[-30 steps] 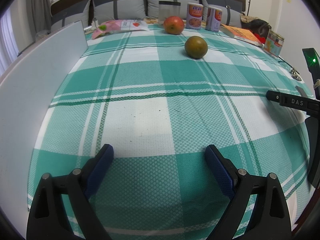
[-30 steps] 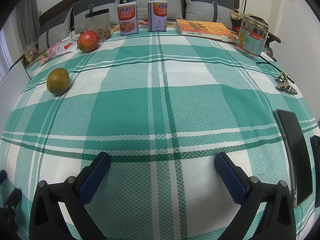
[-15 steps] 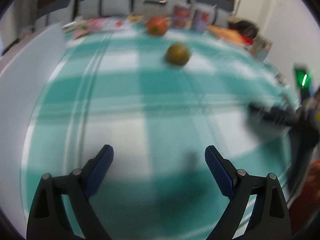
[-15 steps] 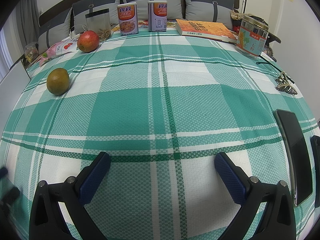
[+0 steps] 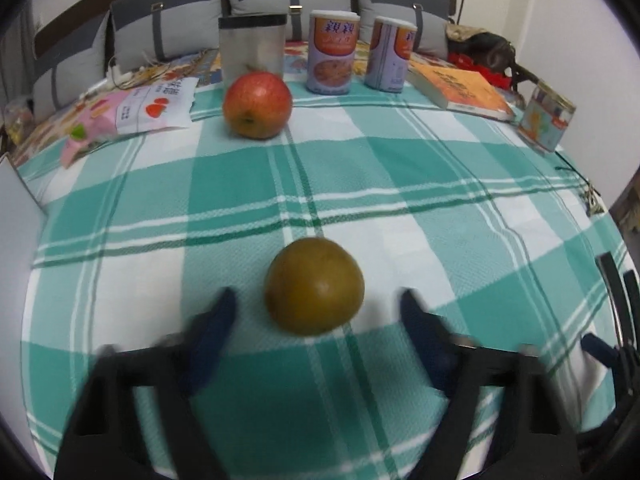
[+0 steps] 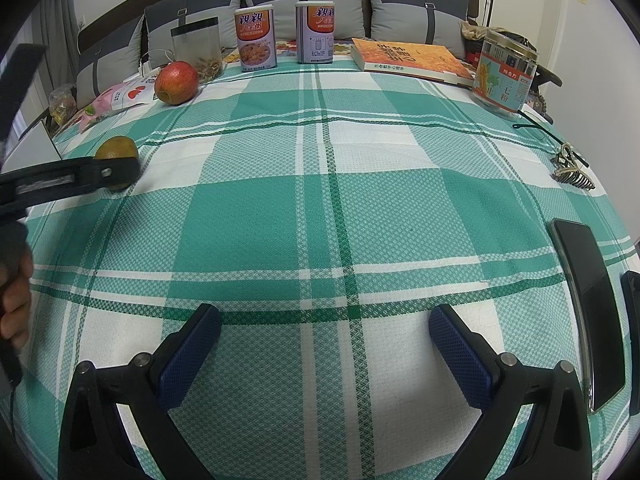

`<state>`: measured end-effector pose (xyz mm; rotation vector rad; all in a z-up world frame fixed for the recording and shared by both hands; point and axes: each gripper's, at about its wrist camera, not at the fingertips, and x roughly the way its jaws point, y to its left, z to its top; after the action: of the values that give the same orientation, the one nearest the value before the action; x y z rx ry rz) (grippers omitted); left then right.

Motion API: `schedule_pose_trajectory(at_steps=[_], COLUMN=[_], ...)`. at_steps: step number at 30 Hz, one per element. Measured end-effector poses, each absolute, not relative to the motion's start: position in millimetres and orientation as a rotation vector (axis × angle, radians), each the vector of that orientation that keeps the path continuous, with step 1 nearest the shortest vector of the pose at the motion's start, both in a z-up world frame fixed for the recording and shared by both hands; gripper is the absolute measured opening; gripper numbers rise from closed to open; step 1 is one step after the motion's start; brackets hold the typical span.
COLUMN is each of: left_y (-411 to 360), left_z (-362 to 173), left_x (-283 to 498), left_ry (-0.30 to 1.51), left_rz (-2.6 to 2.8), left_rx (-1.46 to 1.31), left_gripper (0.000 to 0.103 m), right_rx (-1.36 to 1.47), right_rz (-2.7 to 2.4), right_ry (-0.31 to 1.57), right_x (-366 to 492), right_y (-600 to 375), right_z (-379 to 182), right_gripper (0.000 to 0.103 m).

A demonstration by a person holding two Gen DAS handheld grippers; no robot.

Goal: Organize fruits
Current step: 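Grasp the brown round fruit with the left tool while the right tool grasps the red apple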

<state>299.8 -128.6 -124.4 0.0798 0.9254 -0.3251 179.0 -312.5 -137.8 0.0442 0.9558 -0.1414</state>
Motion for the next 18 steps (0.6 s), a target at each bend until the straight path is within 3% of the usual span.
schedule_pose_trajectory(at_steps=[1,9,12,15,18], left_y=[-128,-70,-36,-7,14], left_z=[-126,-109,-100,-99,-99], left_x=[301,245,202,169,150], left_ry=[0.939,0.937,0.952,0.966,0.907], left_rz=[-0.319,-0.305,-0.293,-0.277,-0.247], left_rx=[0.067,-0.069,-0.054,-0.06,-0.083], left_gripper=[0.05,0.05,0.05,0.05,0.05], right_rx=[0.044,0.05,0.243,0.289,0.515], right_rz=[-0.141,-0.096,0.063,0.164,0.228], right_ry=[0.956,1.019,0.985,1.028,1.002], right_x=[178,184,197,256,335], right_y=[-312,-314,-323,-309,-302], right_z=[-137,-135,-124,-114,-99], right_gripper=[0.103,0.103,0.103,0.103,0.103])
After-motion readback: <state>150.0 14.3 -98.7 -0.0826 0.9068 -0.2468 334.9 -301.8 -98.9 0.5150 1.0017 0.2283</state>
